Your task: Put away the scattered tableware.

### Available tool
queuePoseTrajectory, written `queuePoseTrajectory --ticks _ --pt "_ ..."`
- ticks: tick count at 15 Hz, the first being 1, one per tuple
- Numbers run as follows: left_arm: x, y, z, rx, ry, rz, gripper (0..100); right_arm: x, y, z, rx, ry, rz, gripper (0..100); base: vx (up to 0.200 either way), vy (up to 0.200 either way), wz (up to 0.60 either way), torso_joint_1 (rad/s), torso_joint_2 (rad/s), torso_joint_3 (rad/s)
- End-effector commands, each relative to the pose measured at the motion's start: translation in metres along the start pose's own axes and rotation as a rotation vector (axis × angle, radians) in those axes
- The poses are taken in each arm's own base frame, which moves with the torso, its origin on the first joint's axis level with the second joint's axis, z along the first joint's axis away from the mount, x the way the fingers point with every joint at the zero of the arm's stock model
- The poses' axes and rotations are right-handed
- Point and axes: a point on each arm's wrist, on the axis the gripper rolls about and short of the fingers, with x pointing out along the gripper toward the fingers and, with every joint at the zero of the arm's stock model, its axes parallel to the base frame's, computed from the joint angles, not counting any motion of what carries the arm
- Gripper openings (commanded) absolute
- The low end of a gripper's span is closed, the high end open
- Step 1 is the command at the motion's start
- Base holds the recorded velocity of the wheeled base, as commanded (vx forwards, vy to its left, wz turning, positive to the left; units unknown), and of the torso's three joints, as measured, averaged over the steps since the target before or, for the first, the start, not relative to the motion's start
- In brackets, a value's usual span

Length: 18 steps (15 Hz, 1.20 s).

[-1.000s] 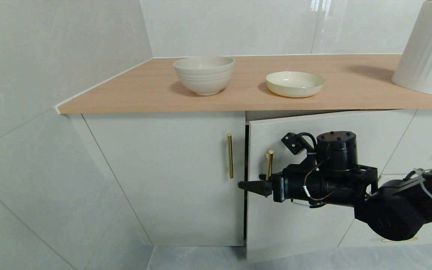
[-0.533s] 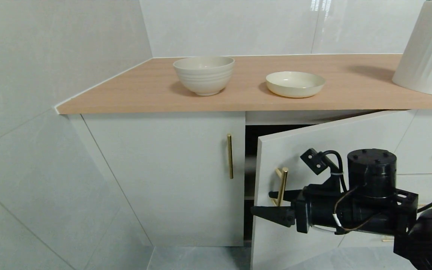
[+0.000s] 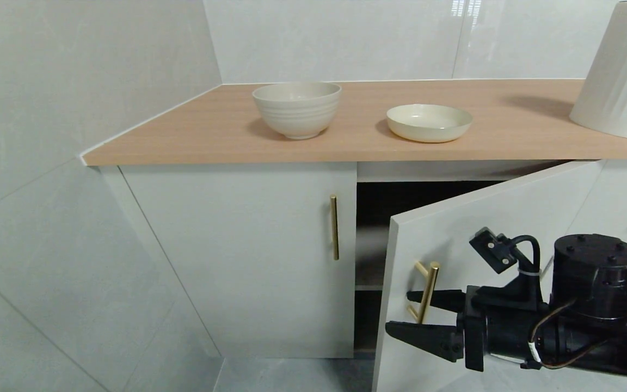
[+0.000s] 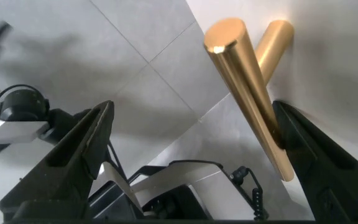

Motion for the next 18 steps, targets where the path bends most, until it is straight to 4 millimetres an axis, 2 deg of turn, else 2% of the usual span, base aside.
queuePoseTrajectory --ticks 1,2,3,5,6,8,10,12,14,18 --pt "0.040 0.001 0.060 -0.056 0.179 -0.177 100 -0.006 0.004 0.000 -0.005 -0.009 0.000 100 0.000 0.000 0.00 0.000 0.00 0.000" --pt "0.080 0.003 0.083 -0.098 0.279 -0.264 100 -0.008 0.004 -0.002 -0.001 -0.003 -0.003 100 0.000 0.000 0.00 0.000 0.00 0.000" --pt "0.109 0.004 0.091 -0.122 0.344 -0.322 100 -0.009 0.004 -0.004 0.003 0.004 -0.006 100 0.000 0.000 0.00 0.000 0.00 0.000" --pt "0.163 -0.003 0.092 -0.176 0.473 -0.436 100 -0.010 0.004 -0.007 0.006 0.012 -0.009 100 0.000 0.000 0.00 0.000 0.00 0.000" --pt "0.180 -0.010 0.091 -0.215 0.508 -0.473 100 -0.011 0.003 -0.009 0.010 0.018 -0.011 100 0.000 0.000 0.00 0.000 0.00 0.000" --pt "0.224 -0.049 0.083 -0.348 0.556 -0.618 100 -0.012 0.003 -0.013 0.018 0.031 -0.015 100 0.000 0.000 0.00 0.000 0.00 0.000" --pt "0.245 -0.080 0.067 -0.395 0.594 -0.713 100 -0.014 0.004 -0.012 0.017 0.025 -0.018 100 0.000 0.000 0.00 0.000 0.00 0.000" --pt "0.255 -0.104 0.050 -0.377 0.657 -0.772 100 -0.018 0.006 -0.008 0.007 0.003 -0.017 100 0.000 0.000 0.00 0.000 0.00 0.000" --pt "0.267 -0.114 0.038 -0.369 0.684 -0.784 100 -0.024 0.011 -0.004 -0.006 -0.021 -0.010 100 0.000 0.000 0.00 0.000 0.00 0.000" --pt "0.311 -0.134 -0.003 -0.370 0.628 -0.798 100 -0.028 0.013 -0.002 -0.014 -0.036 -0.010 100 0.000 0.000 0.00 0.000 0.00 0.000"
